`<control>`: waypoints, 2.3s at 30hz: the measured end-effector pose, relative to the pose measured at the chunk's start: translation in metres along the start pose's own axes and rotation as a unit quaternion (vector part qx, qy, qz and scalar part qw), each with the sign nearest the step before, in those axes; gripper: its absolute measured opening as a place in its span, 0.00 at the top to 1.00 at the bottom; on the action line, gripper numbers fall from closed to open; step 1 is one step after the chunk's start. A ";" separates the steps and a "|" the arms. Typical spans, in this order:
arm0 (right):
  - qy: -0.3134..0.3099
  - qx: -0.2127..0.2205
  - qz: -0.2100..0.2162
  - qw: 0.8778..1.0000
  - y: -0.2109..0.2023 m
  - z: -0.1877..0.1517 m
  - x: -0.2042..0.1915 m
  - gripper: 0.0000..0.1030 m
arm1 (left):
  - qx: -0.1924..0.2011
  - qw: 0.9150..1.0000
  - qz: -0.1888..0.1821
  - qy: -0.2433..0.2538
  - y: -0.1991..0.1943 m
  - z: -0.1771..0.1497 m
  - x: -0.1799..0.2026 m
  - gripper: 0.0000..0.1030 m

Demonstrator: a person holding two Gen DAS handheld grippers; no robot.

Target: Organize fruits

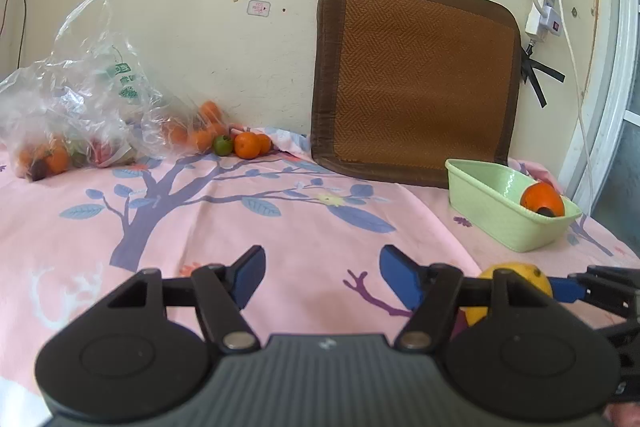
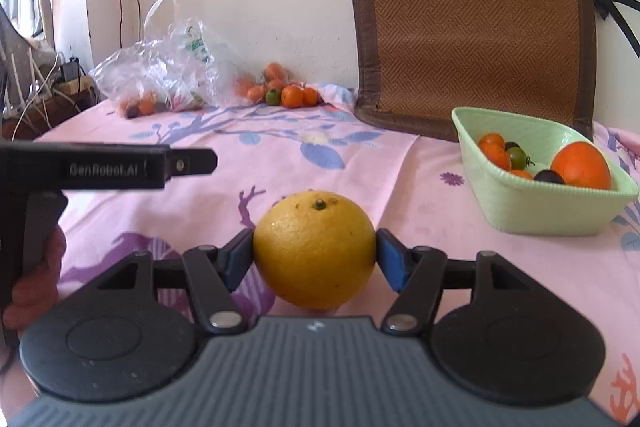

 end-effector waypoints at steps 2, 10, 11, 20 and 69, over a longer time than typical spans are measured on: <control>-0.009 0.006 -0.005 1.000 0.000 -0.002 -0.004 0.34 | -0.001 1.000 -0.001 0.000 0.000 0.000 0.000 0.37; -0.008 0.009 -0.003 1.000 -0.002 -0.004 -0.003 0.31 | -0.007 1.000 0.004 0.010 0.003 -0.001 0.002 0.37; -0.008 0.011 -0.004 1.000 -0.004 -0.005 -0.003 0.31 | -0.008 1.000 0.005 0.012 0.003 -0.001 0.003 0.37; 0.020 0.018 -0.007 1.000 -0.019 -0.013 0.000 0.29 | -0.019 0.999 0.012 0.032 0.005 -0.002 0.008 0.37; 0.064 0.027 0.009 0.998 -0.040 -0.025 0.012 0.28 | -0.042 0.994 -0.062 0.073 -0.004 -0.008 0.024 0.24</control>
Point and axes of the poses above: each gripper's, at about its wrist camera, not at the fingertips, and y roughly the way its jaws point, x to its right, z to its top, the point moved 1 cm from there along y, roughly the way its jaws point
